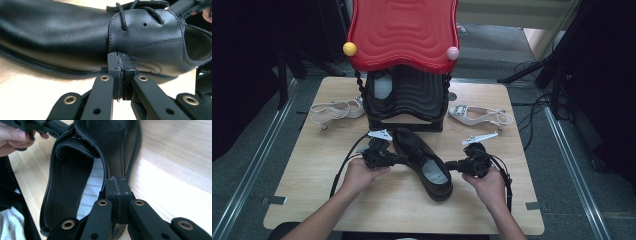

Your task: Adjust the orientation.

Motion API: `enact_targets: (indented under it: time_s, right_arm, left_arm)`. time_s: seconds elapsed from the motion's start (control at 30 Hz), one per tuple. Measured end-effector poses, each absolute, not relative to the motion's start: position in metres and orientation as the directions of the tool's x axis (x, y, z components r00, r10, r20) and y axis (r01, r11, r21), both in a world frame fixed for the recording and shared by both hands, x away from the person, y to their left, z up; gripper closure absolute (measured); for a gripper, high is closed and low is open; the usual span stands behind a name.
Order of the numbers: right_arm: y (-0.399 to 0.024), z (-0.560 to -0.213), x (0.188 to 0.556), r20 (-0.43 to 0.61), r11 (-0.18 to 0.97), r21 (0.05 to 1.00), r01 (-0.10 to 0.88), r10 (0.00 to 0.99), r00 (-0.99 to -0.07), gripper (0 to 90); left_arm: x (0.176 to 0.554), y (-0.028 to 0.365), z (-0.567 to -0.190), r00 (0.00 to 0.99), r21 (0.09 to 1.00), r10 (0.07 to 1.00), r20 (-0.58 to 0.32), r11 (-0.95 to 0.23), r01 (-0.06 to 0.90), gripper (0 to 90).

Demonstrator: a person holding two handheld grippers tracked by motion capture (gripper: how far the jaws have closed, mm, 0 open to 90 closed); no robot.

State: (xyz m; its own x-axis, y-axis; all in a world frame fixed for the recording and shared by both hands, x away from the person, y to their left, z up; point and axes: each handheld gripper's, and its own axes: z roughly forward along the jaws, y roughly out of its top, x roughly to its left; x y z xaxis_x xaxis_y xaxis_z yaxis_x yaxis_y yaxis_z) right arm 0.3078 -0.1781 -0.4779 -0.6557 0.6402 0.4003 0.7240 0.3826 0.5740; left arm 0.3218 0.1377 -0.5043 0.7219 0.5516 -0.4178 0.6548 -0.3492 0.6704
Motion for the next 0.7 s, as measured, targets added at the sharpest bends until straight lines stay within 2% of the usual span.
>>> enact_targets:
  time_s: [0.57, 0.7]
  right_arm:
    - [-0.177, -0.48, 0.289, 0.454, 0.362, 0.536, 0.762, 0.637, -0.623, 90.0]
    - [-0.179, -0.477, 0.291, 0.444, 0.356, 0.55, 0.755, 0.641, -0.626, 90.0]
  left_arm:
    - [0.335, 0.125, -0.505, 0.721, 0.661, 0.533, -0.443, -0.349, 0.665, 89.8]
    - [0.337, 0.131, -0.501, 0.712, 0.649, 0.539, -0.45, -0.349, 0.675, 86.1]
